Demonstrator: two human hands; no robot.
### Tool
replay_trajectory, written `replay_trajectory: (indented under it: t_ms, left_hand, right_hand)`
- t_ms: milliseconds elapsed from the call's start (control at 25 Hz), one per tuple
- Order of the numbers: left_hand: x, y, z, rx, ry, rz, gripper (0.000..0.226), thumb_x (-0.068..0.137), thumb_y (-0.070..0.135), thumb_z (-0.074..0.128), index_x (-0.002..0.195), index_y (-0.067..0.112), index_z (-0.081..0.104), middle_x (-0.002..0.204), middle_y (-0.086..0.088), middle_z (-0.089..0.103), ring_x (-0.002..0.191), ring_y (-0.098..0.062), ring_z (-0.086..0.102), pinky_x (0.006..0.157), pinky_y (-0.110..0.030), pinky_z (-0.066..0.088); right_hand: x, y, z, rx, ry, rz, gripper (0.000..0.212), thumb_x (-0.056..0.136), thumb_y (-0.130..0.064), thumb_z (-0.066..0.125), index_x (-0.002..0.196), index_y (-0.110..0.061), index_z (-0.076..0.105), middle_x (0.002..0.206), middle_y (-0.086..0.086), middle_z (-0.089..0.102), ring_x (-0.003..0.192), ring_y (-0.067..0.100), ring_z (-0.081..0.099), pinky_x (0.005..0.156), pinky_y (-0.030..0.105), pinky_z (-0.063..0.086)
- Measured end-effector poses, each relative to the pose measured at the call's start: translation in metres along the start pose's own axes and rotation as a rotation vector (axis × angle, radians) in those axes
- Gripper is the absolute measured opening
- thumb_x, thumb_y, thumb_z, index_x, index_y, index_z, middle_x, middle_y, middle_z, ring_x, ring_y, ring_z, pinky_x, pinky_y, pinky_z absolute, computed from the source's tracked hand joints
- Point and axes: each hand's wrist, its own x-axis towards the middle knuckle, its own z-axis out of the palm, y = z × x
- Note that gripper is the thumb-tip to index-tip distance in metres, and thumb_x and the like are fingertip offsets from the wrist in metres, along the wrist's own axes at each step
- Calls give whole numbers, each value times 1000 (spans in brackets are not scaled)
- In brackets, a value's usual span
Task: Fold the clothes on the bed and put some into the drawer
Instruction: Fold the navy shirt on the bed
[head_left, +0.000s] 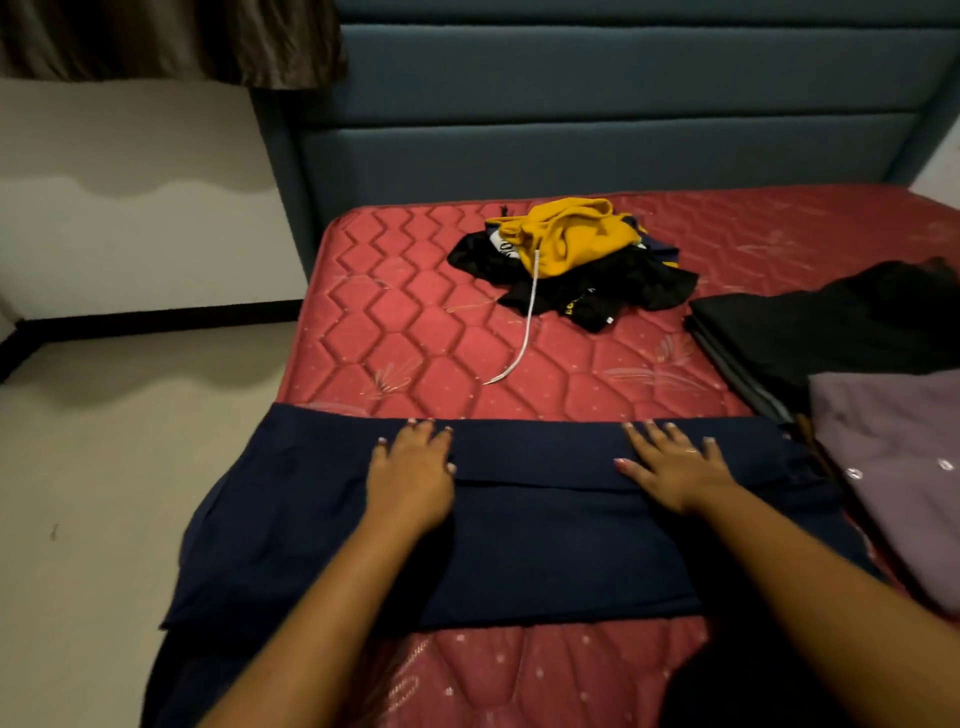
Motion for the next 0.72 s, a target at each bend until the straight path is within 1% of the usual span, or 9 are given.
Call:
replay_trajectory:
  t_ms: [120,160,240,360,440,520,600,720]
  left_hand:
    - [19,68,39,-19,-159,69,57,102,44,31,153,26,16,161,0,12,148,-20,7,118,-48,6]
    - [28,90,49,-27,-190,84,58,101,47,28,154,27,14,162,0,9,149,-21,5,118,-49,6]
    - [40,120,64,-40,-232,92,60,101,51,24,154,30,7,162,0,0,149,-24,-3,118,-51,3]
    - [58,148,77,-31,-267,74,63,99,58,20,153,36,-3,162,1,-11,147,-27,-15,115,-55,-6]
    - [69,154,81,-29,-230,68,65,96,63,19,152,39,-3,162,1,-8,147,-27,-16,114,-56,-8]
    - [75,154,84,-42,-175,73,65,95,66,19,152,41,0,162,2,-4,147,-26,-13,114,-56,-8]
    - [77,153,88,-47,-147,71,65,94,67,19,151,42,1,162,1,-2,148,-25,-12,114,-55,-9]
    - [79,153,86,-69,-161,99,64,95,65,21,152,42,2,162,2,-2,148,-23,-11,115,-53,-9]
  right_hand:
    - [0,-35,6,60,0,-204,63,96,-62,20,151,-43,-5,161,-11,-9,148,14,-9,116,54,-6]
    - [3,-33,5,70,-18,-225,61,97,-61,19,150,-44,-5,160,-12,-9,148,14,-10,116,54,-8]
    - [11,-16,3,98,-34,-199,58,98,-60,18,150,-46,-5,160,-15,-10,148,13,-11,115,55,-10]
    - [29,26,2,207,-41,-70,58,99,-58,17,151,-43,-3,160,-16,-8,148,10,-9,116,53,-9]
    - [39,49,5,272,3,27,58,99,-58,18,151,-42,-2,160,-16,-7,148,12,-7,117,50,-7]
    - [47,65,7,301,88,132,58,99,-57,18,151,-41,-2,160,-15,-7,148,14,-6,116,50,-7]
    - [55,70,10,293,152,260,57,100,-55,16,151,-40,-3,161,-12,-8,148,17,-6,116,53,-7]
    - [59,66,10,325,169,479,59,99,-55,16,151,-39,-7,161,-6,-13,147,29,-14,112,61,-12]
